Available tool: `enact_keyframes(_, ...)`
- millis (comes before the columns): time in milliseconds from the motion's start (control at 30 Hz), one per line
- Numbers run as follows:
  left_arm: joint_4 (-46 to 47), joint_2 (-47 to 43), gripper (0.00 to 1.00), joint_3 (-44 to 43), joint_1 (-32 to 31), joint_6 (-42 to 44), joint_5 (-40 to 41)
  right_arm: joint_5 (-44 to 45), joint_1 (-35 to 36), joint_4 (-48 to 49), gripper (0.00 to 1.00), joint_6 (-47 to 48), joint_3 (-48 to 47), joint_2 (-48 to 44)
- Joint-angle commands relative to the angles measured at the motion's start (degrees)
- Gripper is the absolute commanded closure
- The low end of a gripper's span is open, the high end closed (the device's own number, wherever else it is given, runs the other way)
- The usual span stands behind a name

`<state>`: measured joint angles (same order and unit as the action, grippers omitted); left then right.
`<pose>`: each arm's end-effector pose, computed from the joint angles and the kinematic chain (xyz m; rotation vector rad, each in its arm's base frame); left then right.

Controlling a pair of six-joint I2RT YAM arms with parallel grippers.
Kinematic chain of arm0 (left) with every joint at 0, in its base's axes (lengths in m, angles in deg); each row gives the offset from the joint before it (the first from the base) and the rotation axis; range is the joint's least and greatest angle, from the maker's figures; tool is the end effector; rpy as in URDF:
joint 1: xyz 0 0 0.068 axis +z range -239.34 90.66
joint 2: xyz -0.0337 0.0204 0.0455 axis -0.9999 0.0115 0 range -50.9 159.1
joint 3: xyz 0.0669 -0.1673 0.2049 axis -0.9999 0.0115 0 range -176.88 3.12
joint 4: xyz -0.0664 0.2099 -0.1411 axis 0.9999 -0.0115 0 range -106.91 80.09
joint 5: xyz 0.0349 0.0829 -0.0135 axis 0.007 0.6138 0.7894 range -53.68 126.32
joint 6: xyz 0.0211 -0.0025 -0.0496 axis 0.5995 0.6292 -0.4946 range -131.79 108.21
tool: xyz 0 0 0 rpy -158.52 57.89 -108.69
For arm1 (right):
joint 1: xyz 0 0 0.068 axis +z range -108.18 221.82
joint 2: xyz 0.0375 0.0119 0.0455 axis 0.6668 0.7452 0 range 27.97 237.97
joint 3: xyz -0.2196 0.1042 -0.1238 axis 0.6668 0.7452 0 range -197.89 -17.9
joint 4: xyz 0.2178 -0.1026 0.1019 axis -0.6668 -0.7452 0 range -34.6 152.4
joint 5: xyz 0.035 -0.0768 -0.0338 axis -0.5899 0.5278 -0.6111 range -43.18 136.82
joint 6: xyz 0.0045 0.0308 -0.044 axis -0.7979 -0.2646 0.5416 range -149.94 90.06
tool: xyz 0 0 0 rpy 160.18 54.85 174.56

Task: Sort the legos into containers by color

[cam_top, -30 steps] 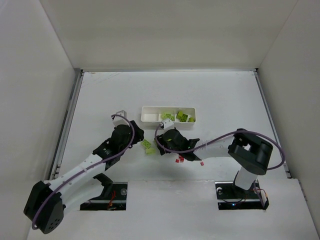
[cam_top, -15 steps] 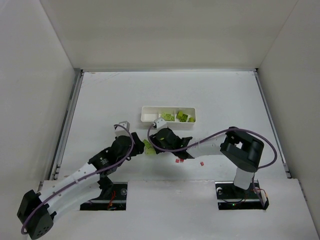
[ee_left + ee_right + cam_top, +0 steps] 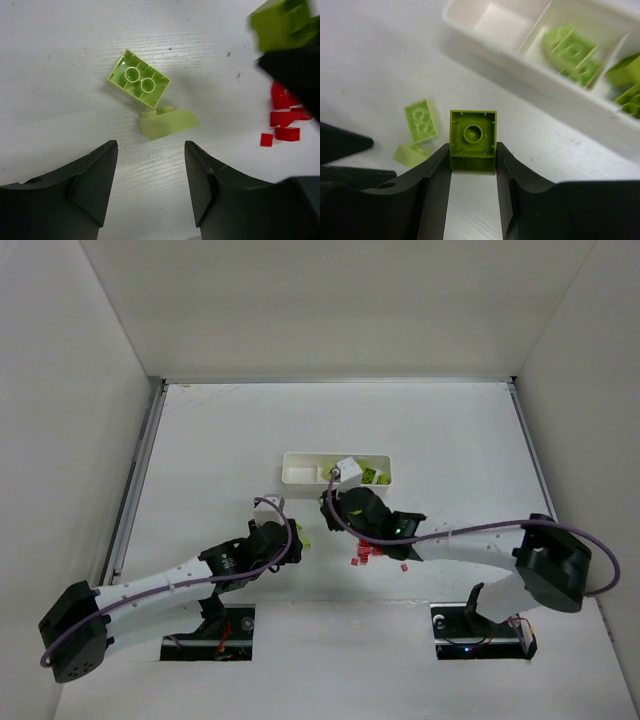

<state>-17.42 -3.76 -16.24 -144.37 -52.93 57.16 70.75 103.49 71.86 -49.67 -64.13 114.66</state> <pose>0.1093 -0.1343 0.1839 0.0577 2.1972 -0.5734 0.1652 0.2761 0.2089 -0.5102 2.0262 0.4322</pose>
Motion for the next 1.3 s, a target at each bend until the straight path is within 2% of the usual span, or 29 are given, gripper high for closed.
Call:
enact_keyframes(0,3.6,5.1,0.44,-3.0,-3.0,-1.0,4.9,3.1,-6.2,1.3,0.65,1.6,1.2,-7.1)
enact_keyframes(100,3.4,8.3,0.42,-4.5,-4.5,-1.0,7.1,2.7,-11.0,1.2,0.64,1.3,1.3,-7.5)
enact_keyframes(200,4.1,11.7,0.38,-5.3,-6.6,-1.5,10.3,2.6,-16.6,1.3,0.64,2.2,-1.1,-2.9)
enact_keyframes(400,5.6,15.3,0.37,-6.7,-7.9,-1.6,11.4,3.3,-20.3,1.3,0.63,2.7,-3.4,1.4)
enact_keyframes(500,6.3,16.8,0.36,-7.1,-8.5,-1.7,11.4,4.8,-21.5,1.5,0.51,2.8,-3.5,1.4)
enact_keyframes(533,6.4,16.8,0.36,-7.1,-8.6,-1.7,11.5,5.1,-21.5,1.2,0.48,2.8,-3.6,1.5)
enact_keyframes(600,6.8,17.8,0.36,-7.0,-8.6,-1.7,11.5,6.5,-21.3,1.0,0.34,2.7,-3.3,0.8)
enact_keyframes(667,6.9,18.8,0.36,-7.2,-8.7,-1.8,11.5,7.4,-21.3,1.5,0.25,2.5,-2.5,-0.7)
enact_keyframes(900,7.3,21.2,0.38,-7.1,-8.4,-2.4,12.6,6.6,-17.6,2.7,0.23,0.7,2.7,-7.8)
enact_keyframes(1100,10.6,26.2,0.38,-7.6,-8.6,-2.2,14.3,7.2,-12.0,2.8,0.23,-3.3,6.9,-10.3)
enact_keyframes(1267,11.9,26.7,0.40,-7.7,-8.4,-1.9,14.5,7.5,-10.1,3.1,0.22,-5.6,8.6,-10.5)
